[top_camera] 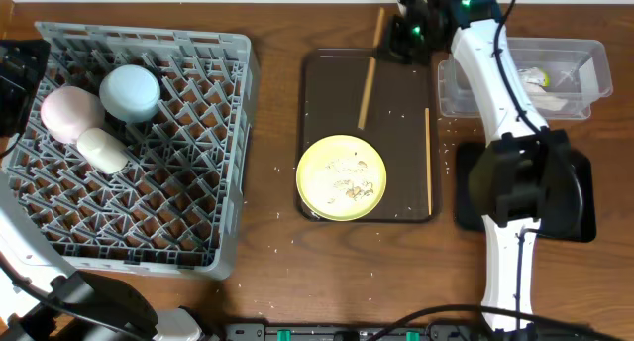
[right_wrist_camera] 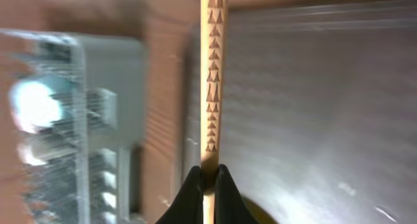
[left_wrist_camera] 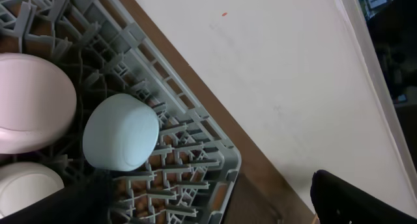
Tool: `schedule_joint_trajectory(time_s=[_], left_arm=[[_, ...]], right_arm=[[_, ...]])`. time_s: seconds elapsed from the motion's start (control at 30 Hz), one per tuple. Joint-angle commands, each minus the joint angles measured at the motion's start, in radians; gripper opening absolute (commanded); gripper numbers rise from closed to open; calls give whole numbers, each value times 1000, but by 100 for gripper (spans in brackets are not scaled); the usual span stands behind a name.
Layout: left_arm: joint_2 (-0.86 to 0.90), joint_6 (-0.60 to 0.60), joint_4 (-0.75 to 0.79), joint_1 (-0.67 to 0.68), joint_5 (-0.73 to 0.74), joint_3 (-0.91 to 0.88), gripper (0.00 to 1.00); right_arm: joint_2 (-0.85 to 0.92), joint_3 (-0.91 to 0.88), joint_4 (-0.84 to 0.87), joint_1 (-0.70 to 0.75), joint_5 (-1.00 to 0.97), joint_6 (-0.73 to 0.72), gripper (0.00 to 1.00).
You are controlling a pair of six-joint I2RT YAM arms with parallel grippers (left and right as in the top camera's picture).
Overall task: Sort waste into correct bins and load items into the dishwasher
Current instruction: 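Carry the chopstick to the rack and drop it in with the right gripper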
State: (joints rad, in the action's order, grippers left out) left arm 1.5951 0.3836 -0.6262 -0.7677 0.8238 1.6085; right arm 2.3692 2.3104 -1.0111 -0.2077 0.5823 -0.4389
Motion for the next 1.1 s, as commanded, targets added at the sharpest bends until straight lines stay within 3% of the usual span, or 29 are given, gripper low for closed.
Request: schedule_joint_trajectory(time_s=[0.0, 0.2, 0.33, 1.0, 1.07], left_arm=[[-18, -24, -2, -2, -6, 1, 97], [-18, -24, -2, -2, -6, 1, 97], [-18, -24, -8, -2, -6, 1, 97], [-18, -24, -50, -2, -6, 0, 97], [-19, -24, -50, -2, -6, 0, 97]], right_arm=[[0, 13, 97, -64, 126, -193, 1], [1, -3, 381, -209, 98, -383, 1], [3, -3, 486, -309, 58, -413, 1], [153, -3, 504, -495, 66, -383, 1], [154, -3, 494, -502, 56, -373, 7]])
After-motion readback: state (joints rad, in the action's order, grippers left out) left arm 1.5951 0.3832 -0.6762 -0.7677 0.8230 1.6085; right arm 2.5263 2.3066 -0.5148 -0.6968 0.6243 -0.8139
